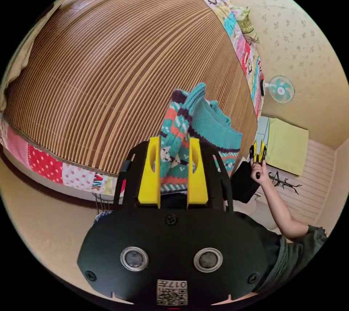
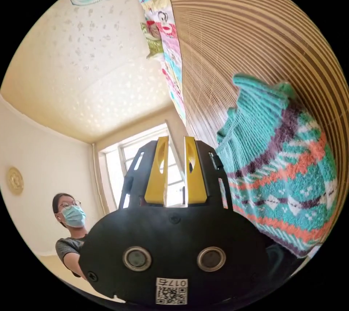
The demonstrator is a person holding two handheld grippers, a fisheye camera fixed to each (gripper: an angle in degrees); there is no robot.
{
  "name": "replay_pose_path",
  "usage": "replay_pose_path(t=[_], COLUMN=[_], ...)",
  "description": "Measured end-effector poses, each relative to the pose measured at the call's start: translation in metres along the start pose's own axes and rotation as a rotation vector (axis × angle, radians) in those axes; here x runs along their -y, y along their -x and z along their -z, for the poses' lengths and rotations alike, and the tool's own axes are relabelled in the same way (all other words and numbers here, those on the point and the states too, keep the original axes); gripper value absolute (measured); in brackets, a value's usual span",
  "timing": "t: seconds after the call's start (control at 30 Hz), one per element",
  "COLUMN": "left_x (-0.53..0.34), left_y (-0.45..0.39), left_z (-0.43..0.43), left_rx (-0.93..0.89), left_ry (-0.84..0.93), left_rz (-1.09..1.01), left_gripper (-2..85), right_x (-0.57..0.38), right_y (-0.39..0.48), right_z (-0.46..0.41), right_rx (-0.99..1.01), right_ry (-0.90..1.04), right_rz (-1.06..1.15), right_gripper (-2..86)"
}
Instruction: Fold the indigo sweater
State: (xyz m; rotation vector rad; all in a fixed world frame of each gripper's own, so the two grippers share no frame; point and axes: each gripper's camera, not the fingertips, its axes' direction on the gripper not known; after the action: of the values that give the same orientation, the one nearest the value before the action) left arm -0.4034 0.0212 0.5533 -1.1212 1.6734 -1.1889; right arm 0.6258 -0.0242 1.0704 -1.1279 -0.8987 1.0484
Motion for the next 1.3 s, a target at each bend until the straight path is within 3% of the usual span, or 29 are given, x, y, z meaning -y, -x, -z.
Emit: replay_pose_path(t=[0.13, 0.23, 0.4, 0.53, 0.7, 0.77, 0.87, 0.97, 1.07, 1.2, 1.27, 1.3], left_x=[-0.004, -0.002, 0.006, 0.000, -0.046, -0.062, -0.082, -0.092, -0.099, -0.107, -0.099, -0.090], left_y=[0.012, 0.019, 0.046, 0.013, -0.101, -0.137, -0.193, -0.235, -0.244, -0.223, -0.211, -0.204], left_z=[-0.039, -0.079, -0.118, -0.110, -0.094, -0.105, -0.130, -0.157, -0.173, -0.147, -0.148, -0.156], left_rx=[0.061, -0.097, -0.263, -0.301, -0.103, -0.020, 0.091, 0.275, 0.288, -0.070, -0.199, -0.213], left_ry=[0.141, 0.277, 0.389, 0.409, 0.242, 0.202, 0.156, 0.142, 0.172, 0.062, 0.096, 0.143], left_rz=[-0.061, -0.114, 0.011, -0.161, -0.392, -0.423, -0.494, -0.537, -0.572, -0.681, -0.675, -0.641], left_gripper=[15.8, 14.3, 10.9, 7.0, 5.7, 5.5, 5.5, 6.0, 7.2, 11.8, 14.1, 14.9], right_x=[-0.014, -0.023, -0.038, -0.047, -0.054, -0.064, -0.079, -0.092, -0.079, -0.040, -0.031, -0.032], right_y=[-0.003, -0.001, 0.011, 0.020, 0.048, 0.055, 0.054, 0.051, 0.075, 0.116, 0.130, 0.131], right_z=[-0.060, -0.124, -0.249, -0.343, -0.418, -0.443, -0.453, -0.444, -0.404, -0.280, -0.177, -0.153], right_rx=[-0.253, -0.434, -0.653, -0.912, -1.009, -1.173, -1.546, -1.757, -1.505, -1.013, -0.757, -0.730], right_ry=[0.196, 0.357, 0.658, 0.874, 1.063, 1.212, 1.336, 1.375, 1.309, 1.018, 0.845, 0.811], right_rz=[-0.079, -0.122, -0.059, 0.005, 0.041, 0.034, 0.113, 0.321, 0.346, 0.241, 0.247, 0.257], right_gripper=[10.0, 12.0, 14.8, 20.9, 26.1, 27.0, 20.0, 11.0, 8.2, 7.2, 6.9, 6.9])
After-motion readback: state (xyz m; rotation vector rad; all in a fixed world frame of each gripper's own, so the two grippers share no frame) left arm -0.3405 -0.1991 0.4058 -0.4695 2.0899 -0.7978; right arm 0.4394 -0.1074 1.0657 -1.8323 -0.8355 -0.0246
